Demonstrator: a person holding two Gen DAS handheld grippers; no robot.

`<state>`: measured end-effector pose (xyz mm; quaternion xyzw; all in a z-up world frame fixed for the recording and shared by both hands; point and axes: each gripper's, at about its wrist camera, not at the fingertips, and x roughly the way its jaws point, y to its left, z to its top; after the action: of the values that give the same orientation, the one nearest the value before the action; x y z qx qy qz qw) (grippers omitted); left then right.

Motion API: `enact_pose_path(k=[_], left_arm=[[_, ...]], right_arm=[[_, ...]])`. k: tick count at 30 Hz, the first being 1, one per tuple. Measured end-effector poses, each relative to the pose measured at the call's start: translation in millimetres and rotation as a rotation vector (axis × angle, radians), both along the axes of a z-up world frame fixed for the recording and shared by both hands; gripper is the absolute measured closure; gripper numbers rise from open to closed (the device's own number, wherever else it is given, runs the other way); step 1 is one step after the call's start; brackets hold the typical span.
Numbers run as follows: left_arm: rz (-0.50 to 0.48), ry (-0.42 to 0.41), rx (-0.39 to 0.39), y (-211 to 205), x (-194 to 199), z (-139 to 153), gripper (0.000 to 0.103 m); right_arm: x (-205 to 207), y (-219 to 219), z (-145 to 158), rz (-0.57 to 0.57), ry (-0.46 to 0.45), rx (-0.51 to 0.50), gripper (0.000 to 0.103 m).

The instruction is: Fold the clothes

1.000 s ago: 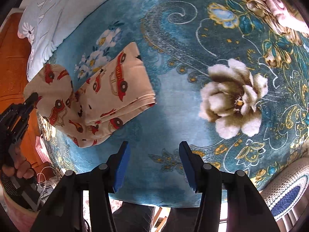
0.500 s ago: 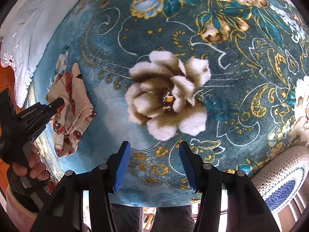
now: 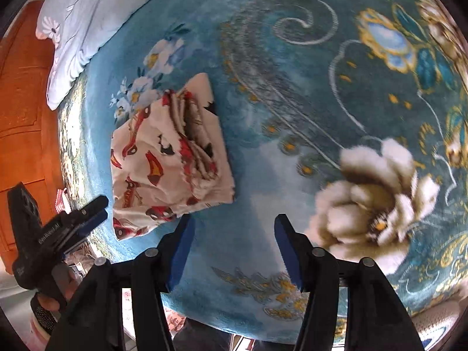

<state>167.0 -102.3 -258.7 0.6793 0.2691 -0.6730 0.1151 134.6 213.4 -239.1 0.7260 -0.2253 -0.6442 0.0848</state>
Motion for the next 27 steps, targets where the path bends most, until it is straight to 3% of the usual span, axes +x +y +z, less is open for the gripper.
enact_pose_path(k=[7, 12, 15, 17, 20, 27], left_arm=[[0.074, -0.112, -0.043, -47, 35, -33, 0.04], [0.091, -0.164, -0.017, -53, 43, -60, 0.038], [0.07, -0.189, -0.016, -53, 46, -73, 0.035], [0.079, -0.193, 0.004, -56, 48, -75, 0.034], [0.081, -0.19, 0.034, -61, 49, -70, 0.033], [0.053, -0.056, 0.139, -76, 41, -42, 0.035]], right_arm=[[-43, -33, -29, 0.004, 0.005, 0.003, 0.042], [-40, -25, -53, -0.01, -0.027, 0.092, 0.042], [-34, -16, -61, -0.049, -0.053, 0.068, 0.033], [-34, -16, -59, -0.039, -0.054, 0.067, 0.033], [-36, -17, -50, -0.041, -0.04, 0.044, 0.033], [-42, -26, -44, -0.032, -0.007, -0.044, 0.032]])
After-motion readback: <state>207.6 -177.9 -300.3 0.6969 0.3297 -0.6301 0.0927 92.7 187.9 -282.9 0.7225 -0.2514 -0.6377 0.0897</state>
